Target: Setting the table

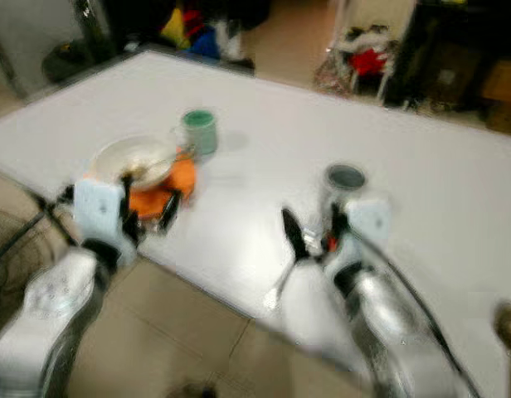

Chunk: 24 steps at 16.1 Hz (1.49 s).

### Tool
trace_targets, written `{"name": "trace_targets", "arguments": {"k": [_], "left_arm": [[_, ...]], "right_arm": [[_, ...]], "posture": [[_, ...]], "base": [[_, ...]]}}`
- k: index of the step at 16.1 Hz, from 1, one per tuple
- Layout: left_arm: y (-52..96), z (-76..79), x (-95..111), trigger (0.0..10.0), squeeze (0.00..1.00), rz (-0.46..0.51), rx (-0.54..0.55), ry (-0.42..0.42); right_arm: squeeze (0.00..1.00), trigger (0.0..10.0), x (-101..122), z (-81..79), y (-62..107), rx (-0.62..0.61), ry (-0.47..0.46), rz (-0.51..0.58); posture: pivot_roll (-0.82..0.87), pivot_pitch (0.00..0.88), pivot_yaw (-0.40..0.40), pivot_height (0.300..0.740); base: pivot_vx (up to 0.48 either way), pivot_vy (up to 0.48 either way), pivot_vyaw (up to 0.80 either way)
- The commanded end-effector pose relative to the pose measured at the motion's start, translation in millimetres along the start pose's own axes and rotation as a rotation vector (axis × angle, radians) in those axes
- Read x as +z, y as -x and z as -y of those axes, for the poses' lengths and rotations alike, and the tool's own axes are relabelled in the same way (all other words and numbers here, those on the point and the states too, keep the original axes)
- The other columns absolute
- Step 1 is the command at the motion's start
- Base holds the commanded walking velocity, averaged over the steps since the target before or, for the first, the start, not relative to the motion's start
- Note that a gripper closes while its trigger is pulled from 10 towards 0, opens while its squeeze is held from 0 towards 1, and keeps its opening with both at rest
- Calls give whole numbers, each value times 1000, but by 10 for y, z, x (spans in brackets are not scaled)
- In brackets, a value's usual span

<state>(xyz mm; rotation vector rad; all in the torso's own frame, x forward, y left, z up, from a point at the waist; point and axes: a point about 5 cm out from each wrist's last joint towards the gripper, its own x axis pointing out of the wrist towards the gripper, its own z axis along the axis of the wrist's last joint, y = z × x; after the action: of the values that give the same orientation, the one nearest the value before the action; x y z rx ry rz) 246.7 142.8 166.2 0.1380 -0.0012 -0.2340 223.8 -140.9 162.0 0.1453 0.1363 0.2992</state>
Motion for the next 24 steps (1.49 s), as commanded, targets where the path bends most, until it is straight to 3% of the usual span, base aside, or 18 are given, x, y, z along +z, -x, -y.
{"name": "trace_targets", "arguments": {"k": [1,3,5,7,8,9,18,24], "left_arm": [[-1,0,-37,10000,0,-17,1,-6],[16,10,-14,10000,0,-15,1,16],[43,34,-29,10000,0,-16,-11,19],[34,13,-31,10000,0,-15,-12,22],[12,10,-33,10000,0,-24,-19,12],[-10,-6,-21,10000,0,-30,-28,-19],[37,-30,-34,10000,0,-43,-21,-4],[97,-57,-35,10000,0,-48,-6,-9]], "right_arm": [[1000,10000,-10,15,8,-8,-1,-6],[1000,10000,2,-9,19,-9,-20,-6],[1000,10000,-22,65,30,-64,-76,-12],[1000,10000,-60,115,3,-103,-71,-37],[43,10000,-67,104,9,-107,-80,-35],[0,10000,-67,89,23,-118,-93,-22],[0,10000,-107,-3,15,-79,-13,-31],[0,10000,-119,-60,-31,-23,-42,-32]], "posture": [[105,0,34,740],[101,0,34,740],[107,0,30,740],[105,0,31,740],[106,0,52,740],[105,0,57,740],[113,0,49,740],[139,0,27,740]], "base": [[0,0,800],[0,0,800],[0,0,800],[0,0,697],[0,0,0],[0,266,0],[0,332,0],[0,336,0]]}}
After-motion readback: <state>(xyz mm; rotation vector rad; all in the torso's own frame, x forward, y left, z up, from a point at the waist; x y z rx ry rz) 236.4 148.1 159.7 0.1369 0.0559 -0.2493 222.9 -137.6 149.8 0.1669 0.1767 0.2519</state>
